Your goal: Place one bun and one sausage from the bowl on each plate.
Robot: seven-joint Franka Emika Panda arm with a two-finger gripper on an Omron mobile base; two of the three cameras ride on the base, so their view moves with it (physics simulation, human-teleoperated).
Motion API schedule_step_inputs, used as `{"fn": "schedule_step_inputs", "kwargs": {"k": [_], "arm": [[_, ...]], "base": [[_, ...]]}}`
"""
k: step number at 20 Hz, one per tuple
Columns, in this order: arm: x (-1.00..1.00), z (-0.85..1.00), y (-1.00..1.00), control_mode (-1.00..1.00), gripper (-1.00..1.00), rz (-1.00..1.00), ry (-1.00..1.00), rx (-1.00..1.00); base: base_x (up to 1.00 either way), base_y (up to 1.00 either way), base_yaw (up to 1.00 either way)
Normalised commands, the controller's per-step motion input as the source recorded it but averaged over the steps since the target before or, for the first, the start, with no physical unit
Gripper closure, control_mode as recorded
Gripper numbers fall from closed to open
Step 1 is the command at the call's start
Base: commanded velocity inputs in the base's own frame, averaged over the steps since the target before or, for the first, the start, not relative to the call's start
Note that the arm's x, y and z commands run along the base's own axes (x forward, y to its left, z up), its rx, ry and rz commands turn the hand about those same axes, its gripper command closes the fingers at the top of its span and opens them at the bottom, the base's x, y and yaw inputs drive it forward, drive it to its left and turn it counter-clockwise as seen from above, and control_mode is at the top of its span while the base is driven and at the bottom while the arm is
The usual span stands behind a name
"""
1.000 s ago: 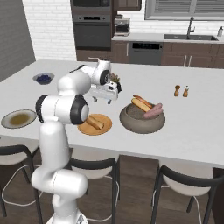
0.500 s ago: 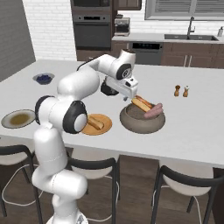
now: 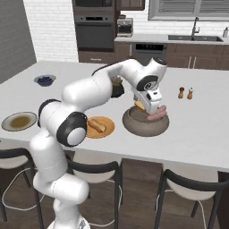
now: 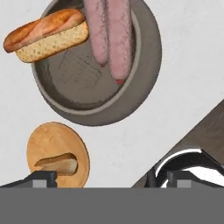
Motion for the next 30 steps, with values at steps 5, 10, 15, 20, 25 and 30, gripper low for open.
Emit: {"fn": "schedule_step_inputs", "kwargs": {"k": [5,10,15,20,25,30], "arm": [[-0.44,-0.10,-0.51,-1.00,-1.00,-0.21,-0.02,0.08],[0.22,-0.19,-0.51,-1.00,-1.00,-0.04,0.00,0.02],[0.35,-0.26,-0.15,-1.00,-1.00,0.00,0.00,0.00],[0.45,-0.38,0.03,-1.00,-1.00,0.00,0.00,0.00],[0.41,-0.14,0.00,-1.00,-1.00,0.00,0.00,0.00],[0.38,-0.09,0.00,-1.00,-1.00,0.02,0.00,0.00]], "base": [[0.00,0.00,0.00],[0.00,0.00,0.00],[0.00,0.00,0.00],[0.00,0.00,0.00],[0.00,0.00,0.00],[0.00,0.00,0.00]]}}
